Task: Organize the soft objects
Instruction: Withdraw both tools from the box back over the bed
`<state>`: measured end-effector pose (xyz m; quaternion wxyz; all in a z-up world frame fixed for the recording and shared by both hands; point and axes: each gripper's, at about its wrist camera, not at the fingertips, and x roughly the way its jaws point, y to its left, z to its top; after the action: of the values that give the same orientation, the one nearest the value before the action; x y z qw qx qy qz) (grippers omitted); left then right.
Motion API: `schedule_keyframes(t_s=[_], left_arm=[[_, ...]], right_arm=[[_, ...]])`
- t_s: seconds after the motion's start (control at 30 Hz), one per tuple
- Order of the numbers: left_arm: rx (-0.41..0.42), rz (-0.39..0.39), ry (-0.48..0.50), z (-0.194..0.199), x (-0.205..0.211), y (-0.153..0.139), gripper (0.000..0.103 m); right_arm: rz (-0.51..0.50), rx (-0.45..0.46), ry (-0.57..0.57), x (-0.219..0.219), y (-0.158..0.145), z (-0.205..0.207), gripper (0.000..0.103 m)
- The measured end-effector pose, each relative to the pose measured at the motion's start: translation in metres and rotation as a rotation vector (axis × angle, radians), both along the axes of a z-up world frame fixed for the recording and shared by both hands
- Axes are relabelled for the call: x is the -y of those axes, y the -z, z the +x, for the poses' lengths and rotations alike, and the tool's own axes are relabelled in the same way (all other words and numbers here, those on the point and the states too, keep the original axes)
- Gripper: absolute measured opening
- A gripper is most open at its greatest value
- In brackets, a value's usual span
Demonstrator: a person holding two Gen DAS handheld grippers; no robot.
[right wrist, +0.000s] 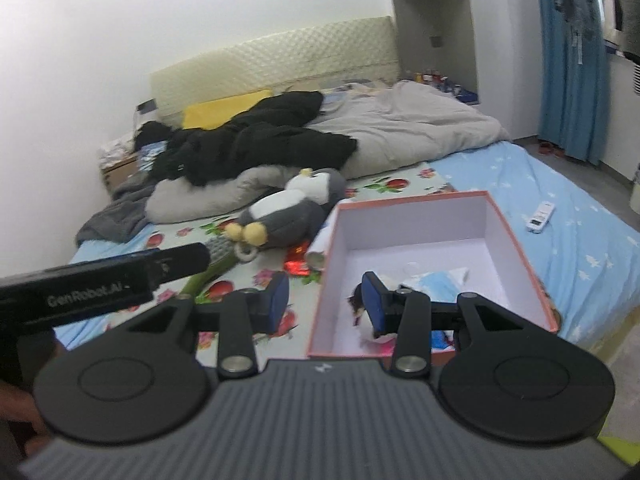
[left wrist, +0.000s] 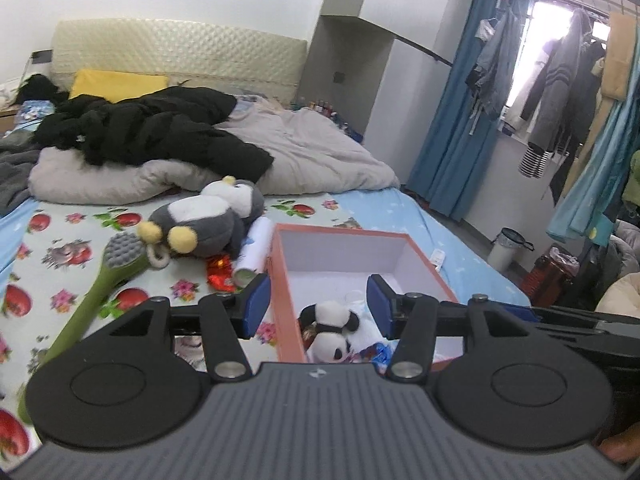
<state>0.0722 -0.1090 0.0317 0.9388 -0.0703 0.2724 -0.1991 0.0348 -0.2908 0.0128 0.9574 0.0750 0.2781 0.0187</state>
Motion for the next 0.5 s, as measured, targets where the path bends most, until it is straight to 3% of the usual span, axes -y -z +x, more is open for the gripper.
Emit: schedule_keyframes(t_s=[0.5], left_arm=[[-0.051, 0.025, -0.110, -0.055, -0.048, 0.025, 0.062]], right_arm=[[-0.025, -0.049, -0.130, -0.044, 0.026, -0.026, 0.043]])
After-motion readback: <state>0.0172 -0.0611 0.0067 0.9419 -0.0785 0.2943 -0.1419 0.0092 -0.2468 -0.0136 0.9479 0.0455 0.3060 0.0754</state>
